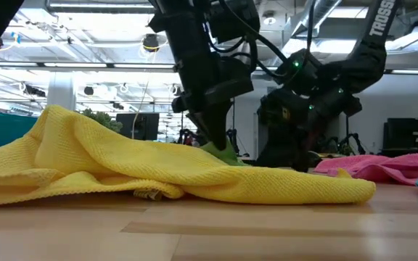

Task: Fold microfiber towels
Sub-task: Fold the green microfiber towel

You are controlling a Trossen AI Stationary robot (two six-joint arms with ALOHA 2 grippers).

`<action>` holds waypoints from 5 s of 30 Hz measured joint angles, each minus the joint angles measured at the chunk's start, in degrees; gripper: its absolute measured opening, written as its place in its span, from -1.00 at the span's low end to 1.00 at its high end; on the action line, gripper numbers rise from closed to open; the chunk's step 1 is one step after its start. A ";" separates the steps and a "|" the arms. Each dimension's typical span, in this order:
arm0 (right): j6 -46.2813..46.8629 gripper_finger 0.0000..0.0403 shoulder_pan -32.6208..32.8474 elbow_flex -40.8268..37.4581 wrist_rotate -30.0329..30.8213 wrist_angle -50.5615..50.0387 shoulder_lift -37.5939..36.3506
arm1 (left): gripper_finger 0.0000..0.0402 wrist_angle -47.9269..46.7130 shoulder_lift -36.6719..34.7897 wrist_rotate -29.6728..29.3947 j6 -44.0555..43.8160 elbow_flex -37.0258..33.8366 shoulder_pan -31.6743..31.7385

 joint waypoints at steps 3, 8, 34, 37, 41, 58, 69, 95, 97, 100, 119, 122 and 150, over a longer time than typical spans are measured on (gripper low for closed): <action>-0.37 -0.96 0.40 0.21 0.23 0.51 0.88 | -1.00 1.08 0.00 0.31 -2.80 0.00 0.43; -0.30 -0.96 1.07 1.23 0.17 0.68 1.44 | -1.00 8.03 0.00 2.39 -4.57 0.00 0.53; 0.14 -0.94 1.46 2.79 -0.28 -0.42 1.69 | -1.00 19.01 0.00 0.92 -4.48 -5.29 1.18; 0.14 -0.89 1.24 2.79 -0.28 -0.42 1.69 | -1.00 18.86 0.00 3.33 -3.65 -5.29 1.18; 0.02 -0.82 0.64 2.79 -0.29 -0.47 1.69 | -1.00 17.75 0.00 4.26 -4.11 -5.27 1.18; -1.83 -0.72 -0.51 2.88 -1.42 -1.33 0.33 | -0.94 16.85 -0.24 6.80 -6.47 -5.16 2.55; -6.08 -0.72 -4.28 2.77 0.20 -14.20 -5.43 | -0.99 16.76 -0.28 5.34 -5.89 -5.07 3.37; -7.40 -0.73 -5.68 2.79 0.28 -13.84 -10.70 | -0.85 23.04 4.16 7.73 -7.38 -5.51 2.98; -7.40 -0.73 -5.24 2.79 0.14 -13.84 -10.68 | -0.76 23.07 4.13 8.20 -7.45 -5.49 2.99; -7.42 -0.73 -4.49 2.79 0.11 -13.76 -10.68 | -0.61 23.06 4.13 11.32 -6.39 -4.93 3.01; -12.34 -0.73 -3.89 2.79 5.49 -11.50 -10.64 | 0.26 22.26 4.13 14.79 -6.49 -2.14 3.18; -12.40 -0.73 -3.96 2.79 6.15 -11.47 -10.64 | 0.28 21.75 3.70 19.65 -7.57 -2.14 3.80; -1.63 -0.66 -10.46 3.29 7.49 -16.50 -10.82 | 0.28 14.86 -7.86 10.85 -15.50 -5.59 3.58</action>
